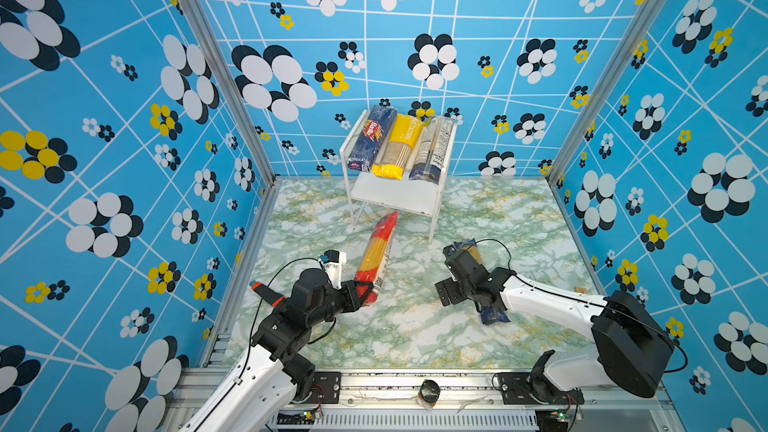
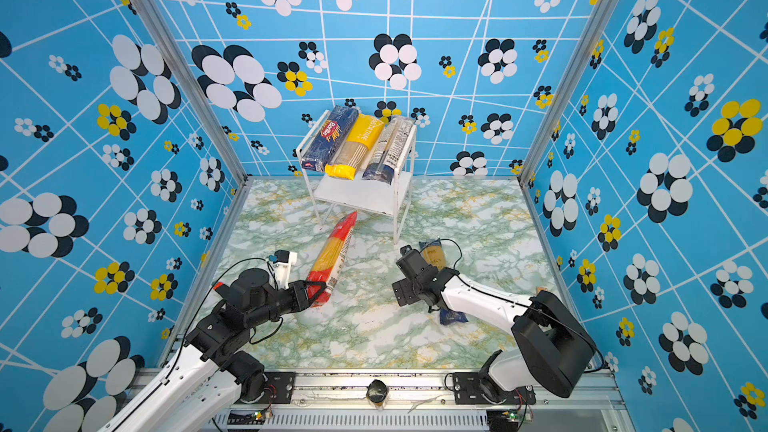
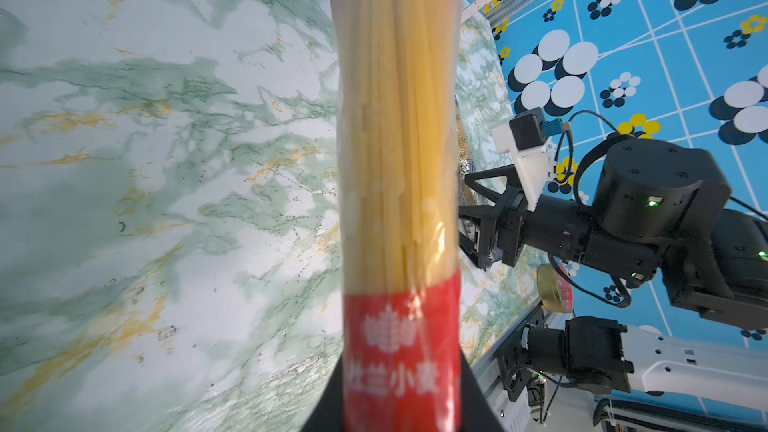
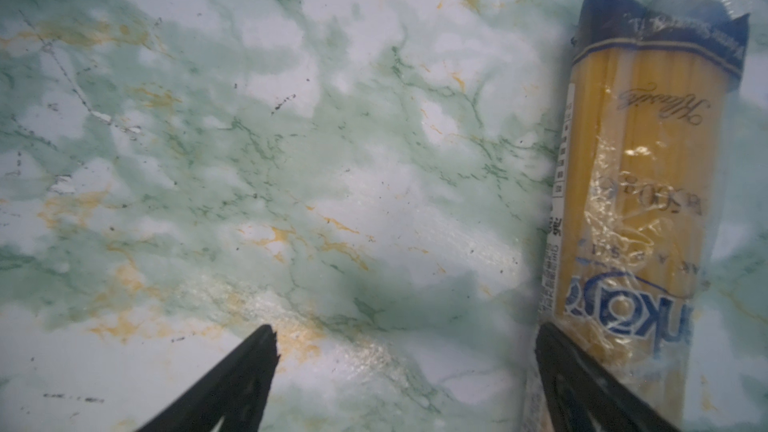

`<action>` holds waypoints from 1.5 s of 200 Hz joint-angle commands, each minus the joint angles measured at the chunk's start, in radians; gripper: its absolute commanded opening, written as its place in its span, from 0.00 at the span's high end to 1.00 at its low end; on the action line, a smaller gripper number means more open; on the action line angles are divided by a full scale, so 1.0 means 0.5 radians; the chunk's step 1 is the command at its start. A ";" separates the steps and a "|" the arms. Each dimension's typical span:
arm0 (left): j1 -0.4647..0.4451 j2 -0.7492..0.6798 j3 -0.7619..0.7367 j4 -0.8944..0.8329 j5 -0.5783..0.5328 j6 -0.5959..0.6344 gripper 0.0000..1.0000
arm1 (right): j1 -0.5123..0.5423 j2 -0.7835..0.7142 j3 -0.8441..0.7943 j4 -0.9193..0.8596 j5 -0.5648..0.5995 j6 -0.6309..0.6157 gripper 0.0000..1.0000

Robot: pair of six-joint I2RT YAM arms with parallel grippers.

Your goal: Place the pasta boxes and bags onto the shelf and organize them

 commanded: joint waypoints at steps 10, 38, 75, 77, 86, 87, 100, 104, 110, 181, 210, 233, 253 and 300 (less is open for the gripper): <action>0.103 -0.011 0.179 0.551 0.216 -0.043 1.00 | -0.017 0.028 0.032 -0.043 0.033 -0.019 0.01; 0.200 0.063 0.226 0.690 0.331 -0.105 1.00 | -0.018 0.047 0.047 -0.047 0.029 -0.031 0.01; 0.273 0.186 0.334 0.747 0.442 -0.104 1.00 | -0.020 0.070 0.064 -0.051 0.023 -0.035 0.01; 0.276 0.190 0.338 0.750 0.444 -0.104 1.00 | -0.020 0.071 0.063 -0.051 0.024 -0.035 0.01; 0.289 0.213 0.351 0.767 0.464 -0.104 1.00 | -0.022 0.071 0.062 -0.051 0.021 -0.036 0.01; 0.291 0.215 0.353 0.770 0.466 -0.103 1.00 | -0.021 0.071 0.064 -0.051 0.022 -0.036 0.01; 0.320 0.246 0.376 0.795 0.494 -0.105 1.00 | -0.021 0.071 0.061 -0.048 0.023 -0.035 0.01; 0.330 0.258 0.385 0.807 0.506 -0.109 1.00 | -0.024 0.074 0.060 -0.048 0.024 -0.037 0.01; 0.346 0.277 0.396 0.828 0.524 -0.113 1.00 | -0.023 0.076 0.064 -0.048 0.023 -0.036 0.01; 0.553 0.693 0.649 1.039 0.759 -0.136 1.00 | -0.026 0.090 0.069 -0.048 0.029 -0.037 0.01; 0.580 0.889 0.783 1.121 0.821 -0.128 1.00 | -0.026 0.089 0.066 -0.048 0.041 -0.036 0.01; 0.601 1.005 0.874 1.154 0.855 -0.115 1.00 | -0.029 0.081 0.063 -0.045 0.047 -0.030 0.01; 0.621 1.096 0.933 1.202 0.898 -0.127 1.00 | -0.030 0.072 0.062 -0.048 0.058 -0.030 0.01; 0.665 1.254 1.042 1.240 0.923 -0.111 1.00 | -0.035 0.043 0.042 -0.048 0.066 -0.020 0.01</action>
